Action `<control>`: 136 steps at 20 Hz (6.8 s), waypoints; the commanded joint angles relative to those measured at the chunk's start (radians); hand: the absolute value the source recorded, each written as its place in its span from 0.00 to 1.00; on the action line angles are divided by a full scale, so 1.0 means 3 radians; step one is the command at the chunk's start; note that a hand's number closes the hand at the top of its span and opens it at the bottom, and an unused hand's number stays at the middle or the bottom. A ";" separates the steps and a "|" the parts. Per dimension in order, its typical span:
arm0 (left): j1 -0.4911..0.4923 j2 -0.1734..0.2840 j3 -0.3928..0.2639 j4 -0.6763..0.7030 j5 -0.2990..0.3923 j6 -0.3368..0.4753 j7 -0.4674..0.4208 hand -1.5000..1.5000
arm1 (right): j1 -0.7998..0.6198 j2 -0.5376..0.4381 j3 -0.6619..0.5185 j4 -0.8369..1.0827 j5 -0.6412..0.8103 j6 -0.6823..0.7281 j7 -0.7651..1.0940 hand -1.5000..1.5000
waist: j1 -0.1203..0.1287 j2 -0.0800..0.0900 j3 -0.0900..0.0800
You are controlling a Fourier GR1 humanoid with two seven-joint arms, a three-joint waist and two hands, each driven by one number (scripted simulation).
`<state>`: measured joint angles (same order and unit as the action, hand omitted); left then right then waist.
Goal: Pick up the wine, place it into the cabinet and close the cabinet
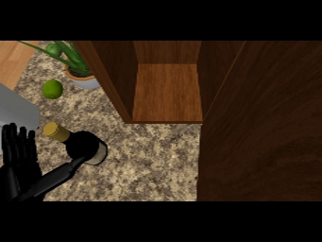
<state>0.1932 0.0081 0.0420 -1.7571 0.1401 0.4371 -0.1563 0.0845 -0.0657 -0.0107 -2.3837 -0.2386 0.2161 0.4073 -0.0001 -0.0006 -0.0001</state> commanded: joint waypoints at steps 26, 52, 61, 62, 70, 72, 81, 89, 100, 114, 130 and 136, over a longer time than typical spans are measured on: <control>-0.0504 0.0073 0.0479 0.2102 0.0486 -0.0782 -0.1284 0.00 | 0.0258 0.0108 0.0141 -0.0111 0.0185 0.0070 -0.0175 0.00 | -0.0010 0.0001 0.0000; -0.1446 0.0142 0.0822 0.4053 0.0938 -0.1533 -0.2390 1.00 | -0.0030 0.0103 0.0015 0.0265 0.0287 0.0084 -0.0262 0.00 | -0.0012 0.0006 -0.0001; -0.1476 0.0217 0.0825 0.4407 0.0920 -0.1760 -0.2613 1.00 | 0.0046 0.0067 0.0016 0.0015 0.0163 0.0094 -0.0102 0.00 | -0.0028 0.0007 -0.0002; -0.1492 0.0144 0.0769 0.4264 0.0908 -0.1692 -0.2573 1.00 | 0.0040 -0.0014 -0.0148 -0.0006 0.0007 0.0118 -0.0036 0.00 | -0.0024 0.0004 -0.0001; -0.0804 0.0264 -0.0002 0.4148 0.0273 -0.2516 -0.2731 1.00 | -0.0017 0.0068 0.0041 0.0065 0.0277 0.0043 -0.0051 0.00 | 0.0013 -0.0004 0.0002; -0.0856 0.0330 0.0040 0.4023 0.0353 -0.2591 -0.2672 1.00 | -0.0113 0.0111 0.0032 0.0130 0.0274 -0.0033 -0.0020 0.00 | 0.0015 0.0001 0.0000; -0.0428 0.0344 -0.0108 0.3252 0.0496 -0.2899 -0.2593 1.00 | -0.0037 0.0063 -0.0013 0.0054 0.0217 0.0037 -0.0042 0.00 | 0.0016 -0.0005 0.0002; 0.0060 0.0294 -0.0306 0.1573 0.0792 -0.2552 -0.1569 1.00 | 0.0058 0.0110 -0.0057 0.0147 0.0155 0.0094 -0.0223 0.00 | 0.0013 -0.0003 0.0004; 0.0456 -0.0015 -0.0837 0.0012 0.0677 -0.1886 -0.0701 1.00 | -0.0157 0.0018 -0.0162 0.0042 -0.0010 -0.0020 0.0141 0.00 | 0.0013 -0.0003 0.0002; -0.0888 -0.0026 -0.0963 0.0390 0.0718 -0.0914 -0.0278 1.00 | 0.0162 0.0211 0.0139 0.0294 0.0397 0.0155 -0.0409 0.00 | -0.0016 0.0002 0.0001; -0.2149 -0.0027 -0.1397 0.1614 0.0523 0.0032 -0.0386 1.00 | 0.0068 0.0186 -0.0021 0.0396 0.0321 0.0142 -0.0478 0.00 | -0.0034 0.0006 0.0001; -0.2249 -0.0027 -0.1438 0.1899 0.0889 0.0178 -0.0582 1.00 | 0.0217 0.0055 -0.0116 0.0124 0.0099 0.0217 -0.0222 0.00 | -0.0036 0.0004 0.0000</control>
<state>-0.4219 0.0002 -0.3948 -1.2666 0.3483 0.4669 -0.3018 0.1144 -0.0369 -0.0310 -2.3221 -0.1869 0.2635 0.3321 -0.0095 0.0006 -0.0001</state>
